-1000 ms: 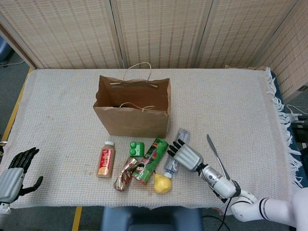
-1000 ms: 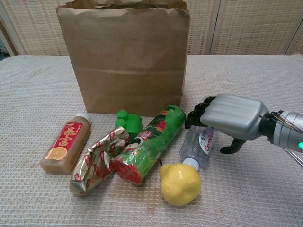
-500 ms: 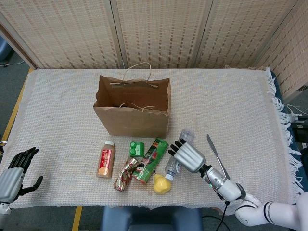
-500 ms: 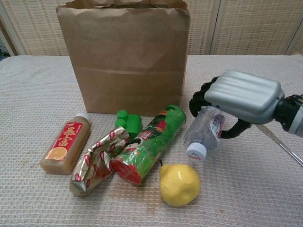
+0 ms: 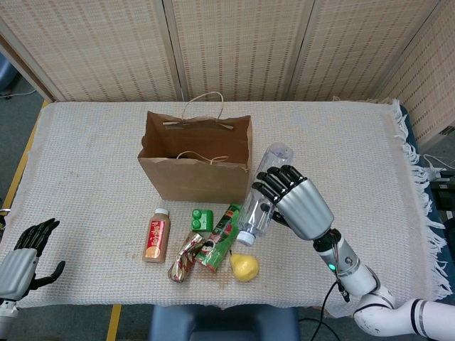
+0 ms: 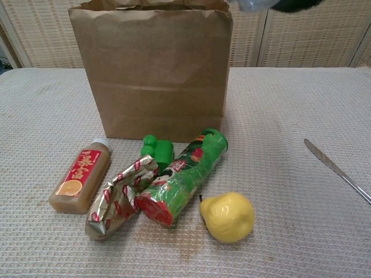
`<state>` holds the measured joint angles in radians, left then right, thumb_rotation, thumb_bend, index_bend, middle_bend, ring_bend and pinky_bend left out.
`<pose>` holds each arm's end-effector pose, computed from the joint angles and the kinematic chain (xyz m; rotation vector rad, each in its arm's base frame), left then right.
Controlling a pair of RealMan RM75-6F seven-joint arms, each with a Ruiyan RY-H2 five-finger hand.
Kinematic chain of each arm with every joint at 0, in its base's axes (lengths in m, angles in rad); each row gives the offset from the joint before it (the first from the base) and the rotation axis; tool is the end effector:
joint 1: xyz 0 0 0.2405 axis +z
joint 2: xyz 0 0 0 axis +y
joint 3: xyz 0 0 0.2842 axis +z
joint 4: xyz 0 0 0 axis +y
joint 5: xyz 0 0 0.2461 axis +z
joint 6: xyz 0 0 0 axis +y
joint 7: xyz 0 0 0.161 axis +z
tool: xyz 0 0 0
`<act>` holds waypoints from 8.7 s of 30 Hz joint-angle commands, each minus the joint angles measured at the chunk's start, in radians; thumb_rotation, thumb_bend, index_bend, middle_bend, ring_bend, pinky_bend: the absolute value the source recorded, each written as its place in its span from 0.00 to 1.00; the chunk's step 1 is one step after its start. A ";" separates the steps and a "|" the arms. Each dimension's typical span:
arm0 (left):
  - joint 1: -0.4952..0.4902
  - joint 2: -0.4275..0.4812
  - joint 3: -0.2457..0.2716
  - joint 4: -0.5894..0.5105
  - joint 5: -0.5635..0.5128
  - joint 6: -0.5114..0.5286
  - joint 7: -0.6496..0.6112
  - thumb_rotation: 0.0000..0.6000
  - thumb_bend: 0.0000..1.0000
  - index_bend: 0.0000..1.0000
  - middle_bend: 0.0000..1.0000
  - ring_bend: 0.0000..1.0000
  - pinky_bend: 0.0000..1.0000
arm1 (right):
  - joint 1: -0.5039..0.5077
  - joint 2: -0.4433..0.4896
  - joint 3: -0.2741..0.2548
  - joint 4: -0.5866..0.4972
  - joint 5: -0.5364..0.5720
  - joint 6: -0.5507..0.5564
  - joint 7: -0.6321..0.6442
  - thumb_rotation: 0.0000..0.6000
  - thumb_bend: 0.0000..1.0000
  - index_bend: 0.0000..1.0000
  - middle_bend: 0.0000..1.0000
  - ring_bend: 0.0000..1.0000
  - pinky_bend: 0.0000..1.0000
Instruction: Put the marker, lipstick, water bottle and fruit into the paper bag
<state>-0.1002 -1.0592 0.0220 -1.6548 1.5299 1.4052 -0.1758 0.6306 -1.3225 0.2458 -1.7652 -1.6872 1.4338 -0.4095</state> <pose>-0.3513 0.1887 0.1312 -1.4324 -1.1234 -0.9426 -0.0822 -0.3284 0.0866 1.6586 -0.2295 1.4806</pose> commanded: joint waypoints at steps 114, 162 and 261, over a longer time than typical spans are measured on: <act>-0.006 0.021 0.006 -0.017 -0.019 -0.036 -0.012 1.00 0.37 0.00 0.00 0.00 0.05 | 0.010 -0.225 -0.283 0.057 0.342 -0.610 -0.213 1.00 0.02 0.20 0.17 0.14 0.32; -0.007 0.027 0.009 -0.028 -0.021 -0.044 -0.026 1.00 0.37 0.00 0.00 0.00 0.05 | 0.403 -0.377 0.300 0.373 0.598 -0.236 -0.220 1.00 0.35 0.69 0.57 0.52 0.62; -0.388 -0.359 0.042 0.079 0.454 -0.351 0.440 1.00 0.37 0.00 0.00 0.00 0.06 | -0.428 0.072 -0.233 0.059 0.001 0.150 0.422 1.00 0.03 0.00 0.10 0.04 0.17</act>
<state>-0.4759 -1.4054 0.0727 -1.5798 1.9960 1.0671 0.2551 0.2026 -1.2508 0.0120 -1.7058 -1.6869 1.5848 0.0112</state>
